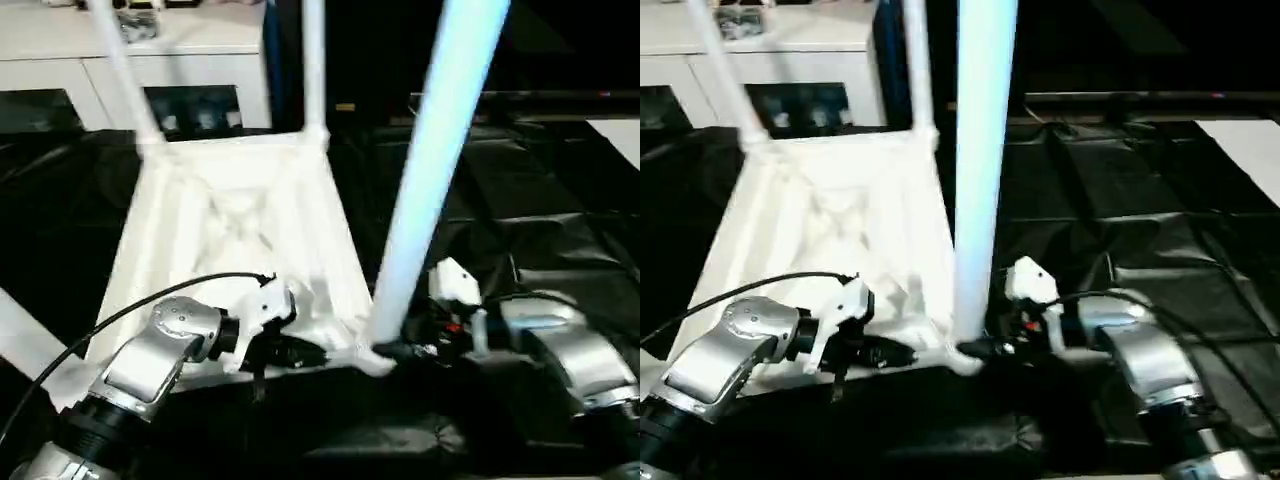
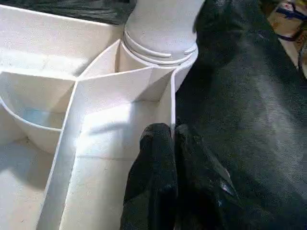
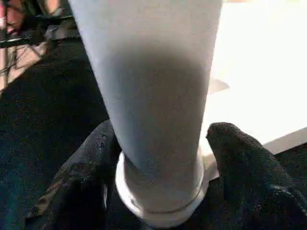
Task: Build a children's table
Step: Rotate leg to tighten
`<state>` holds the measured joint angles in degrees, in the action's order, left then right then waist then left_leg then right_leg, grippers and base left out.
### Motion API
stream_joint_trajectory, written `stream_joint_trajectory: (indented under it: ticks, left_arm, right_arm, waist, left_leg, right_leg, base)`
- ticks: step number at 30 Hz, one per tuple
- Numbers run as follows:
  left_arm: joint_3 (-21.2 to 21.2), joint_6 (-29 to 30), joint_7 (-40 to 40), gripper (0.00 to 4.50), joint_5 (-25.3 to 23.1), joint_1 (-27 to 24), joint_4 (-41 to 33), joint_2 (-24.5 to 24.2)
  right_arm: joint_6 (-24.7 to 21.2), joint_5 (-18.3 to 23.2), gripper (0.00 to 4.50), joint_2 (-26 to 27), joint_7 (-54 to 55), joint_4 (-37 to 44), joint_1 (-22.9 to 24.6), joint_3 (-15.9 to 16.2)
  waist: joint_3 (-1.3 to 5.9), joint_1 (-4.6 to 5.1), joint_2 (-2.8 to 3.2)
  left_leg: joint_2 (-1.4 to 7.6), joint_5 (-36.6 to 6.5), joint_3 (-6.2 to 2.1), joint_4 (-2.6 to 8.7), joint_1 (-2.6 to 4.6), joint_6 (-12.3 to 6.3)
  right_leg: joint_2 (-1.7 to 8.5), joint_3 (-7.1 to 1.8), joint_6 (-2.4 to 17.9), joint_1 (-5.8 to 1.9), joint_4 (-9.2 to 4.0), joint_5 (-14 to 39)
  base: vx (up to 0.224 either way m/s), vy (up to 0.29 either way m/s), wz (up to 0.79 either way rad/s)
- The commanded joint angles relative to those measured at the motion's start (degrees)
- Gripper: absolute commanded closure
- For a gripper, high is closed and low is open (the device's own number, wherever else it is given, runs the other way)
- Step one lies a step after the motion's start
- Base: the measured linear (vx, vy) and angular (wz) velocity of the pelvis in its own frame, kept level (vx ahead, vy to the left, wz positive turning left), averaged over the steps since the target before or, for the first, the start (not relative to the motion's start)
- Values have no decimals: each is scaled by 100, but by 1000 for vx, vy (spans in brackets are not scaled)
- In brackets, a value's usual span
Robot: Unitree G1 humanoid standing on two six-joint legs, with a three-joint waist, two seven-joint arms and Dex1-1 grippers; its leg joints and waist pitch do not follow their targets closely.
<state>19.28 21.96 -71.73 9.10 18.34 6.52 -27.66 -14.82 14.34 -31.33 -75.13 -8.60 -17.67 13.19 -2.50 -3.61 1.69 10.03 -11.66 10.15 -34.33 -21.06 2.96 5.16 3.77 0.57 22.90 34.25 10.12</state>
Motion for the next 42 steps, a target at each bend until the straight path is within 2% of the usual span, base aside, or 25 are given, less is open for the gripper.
stream_joint_trajectory:
  ticks: [1, 8, 9, 12, 17, 18, 20, 26, 27, 28, 30, 31, 32, 33, 34, 36, 37, 40, 42]
  left_arm:
    - [101, -111, -317, 450, 228, 158, -110, 2]
    - [124, -108, -410, 450, 235, 152, -127, -18]
    - [122, -115, -417, 450, 232, 151, -121, -20]
    - [125, -132, -401, 450, 221, 147, -112, -20]
    - [130, -153, -371, 450, 206, 137, -98, 3]
    - [129, -153, -361, 450, 204, 134, -100, 13]
    - [124, -169, -320, 450, 192, 122, -95, 37]
    - [52, -212, 52, 450, 101, 102, -28, 203]
    - [-4, -170, 458, 450, -7, 113, 27, 387]
    - [-20, -157, 579, 450, -38, 118, 43, 443]
    - [-63, -75, 933, 450, -107, 128, 64, 644]
    - [-69, -8, 1119, 450, -155, 127, 52, 746]
    - [-70, 37, 1262, 450, -198, 128, 45, 825]
    - [-68, 89, 1413, 450, -238, 130, 41, 917]
    - [-63, 177, 1616, 450, -296, 129, 22, 1032]
    - [-69, 367, 2008, 450, -374, 119, -36, 1275]
    - [-69, 413, 2096, 450, -390, 112, -53, 1335]
    - [-66, 514, 2354, 450, -461, 77, -118, 1510]
    - [-57, 602, 2592, 450, -534, 28, -195, 1669]
  right_arm:
    - [-40, 127, 156, -94, -171, 168, -11, 77]
    - [46, 16, 211, -97, -278, 107, -18, 168]
    - [30, 20, 211, -94, -290, 114, -17, 172]
    - [17, 30, 240, -47, -241, 96, -33, 194]
    - [5, 48, 248, -17, -186, 144, -2, 239]
    - [-7, 54, 251, -10, -175, 172, 19, 246]
    - [-11, 58, 252, -5, -158, 211, 57, 251]
    - [-20, 47, 252, 116, 99, 276, 195, 194]
    - [-15, -65, 252, 351, 568, 184, 258, 135]
    - [-8, -101, 252, 421, 705, 149, 271, 119]
    - [70, -256, 252, 694, 1252, -22, 287, 53]
    - [107, -320, 253, 854, 1545, -113, 290, 9]
    - [92, -359, 253, 983, 1780, -186, 289, -29]
    - [37, -417, 253, 1136, 2094, -292, 270, -75]
    - [66, -485, 254, 1315, 2413, -404, 254, -111]
    - [-92, -564, 255, 1676, 3001, -548, 229, -170]
    - [-125, -597, 255, 1770, 3134, -567, 231, -191]
    - [-275, -618, 255, 2059, 3422, -541, 258, -210]
    - [-396, -688, 255, 2350, 3794, -556, 262, -201]
  waist:
    - [335, 6, -29]
    - [338, -3, -30]
    - [335, -5, -16]
    - [332, 1, -28]
    - [333, 3, -32]
    - [334, -3, -2]
    - [335, 4, -20]
    - [334, -2, -25]
    - [323, 8, -1]
    - [307, 17, -8]
    - [309, 47, -25]
    - [287, 72, 2]
    - [282, 116, -21]
    - [287, 128, -25]
    - [274, 202, -8]
    - [275, 230, -14]
    - [267, 268, -15]
    - [262, 309, -15]
    - [260, 331, -9]
  left_leg:
    - [303, -961, -75, 418, 55, -436]
    - [308, -946, -78, 416, 59, -422]
    - [306, -970, -82, 417, 54, -408]
    - [303, -1003, -82, 418, 49, -392]
    - [301, -1023, -84, 417, 51, -366]
    - [301, -1028, -88, 417, 54, -361]
    - [297, -1048, -84, 417, 52, -357]
    - [298, -1063, -85, 416, 55, -354]
    - [306, -1107, -84, 426, 58, -324]
    - [306, -1187, -76, 430, 65, -290]
    - [280, -1333, -100, 443, 49, -189]
    - [279, -1443, -107, 461, 42, -118]
    - [260, -1594, -120, 459, 38, -79]
    - [260, -1599, -132, 464, 33, -57]
    - [246, -1681, -152, 475, 0, -10]
    - [238, -1731, -172, 480, -13, -3]
    - [231, -1840, -178, 476, 15, 13]
    - [224, -1947, -172, 466, 41, -36]
    - [226, -2008, -181, 475, 36, -38]
  right_leg:
    - [305, -251, 1426, -290, -344, 1028]
    - [309, -249, 1424, -282, -351, 1112]
    - [309, -247, 1424, -284, -349, 1126]
    - [307, -247, 1410, -286, -354, 1154]
    - [307, -249, 1368, -285, -359, 1243]
    - [309, -249, 1376, -283, -356, 1233]
    - [303, -246, 1379, -287, -361, 1224]
    - [308, -248, 1362, -285, -368, 1258]
    - [300, -250, 1348, -268, -380, 1291]
    - [294, -255, 1338, -249, -402, 1374]
    - [309, -234, 1229, -287, -420, 1730]
    - [312, -232, 1121, -268, -444, 2002]
    - [320, -214, 990, -276, -486, 2353]
    - [325, -210, 937, -280, -489, 2437]
    - [323, -194, 801, -277, -515, 2681]
    - [324, -178, 706, -283, -533, 2834]
    - [316, -173, 640, -243, -569, 2977]
    - [303, -182, 606, -201, -601, 3095]
    - [300, -173, 584, -201, -607, 3133]
  base:
    - [0, 0, 0]
    - [0, 0, 0]
    - [0, 0, 0]
    - [0, 0, 0]
    - [0, 0, 0]
    - [0, 0, 0]
    - [0, 0, 0]
    - [0, 0, 0]
    - [0, 0, 0]
    - [0, 0, 0]
    - [0, 0, 0]
    - [0, 0, 0]
    - [0, 0, 0]
    - [0, 0, 0]
    - [0, 0, 0]
    - [0, 0, 0]
    - [0, 0, 0]
    - [0, 0, 0]
    - [0, 0, 0]
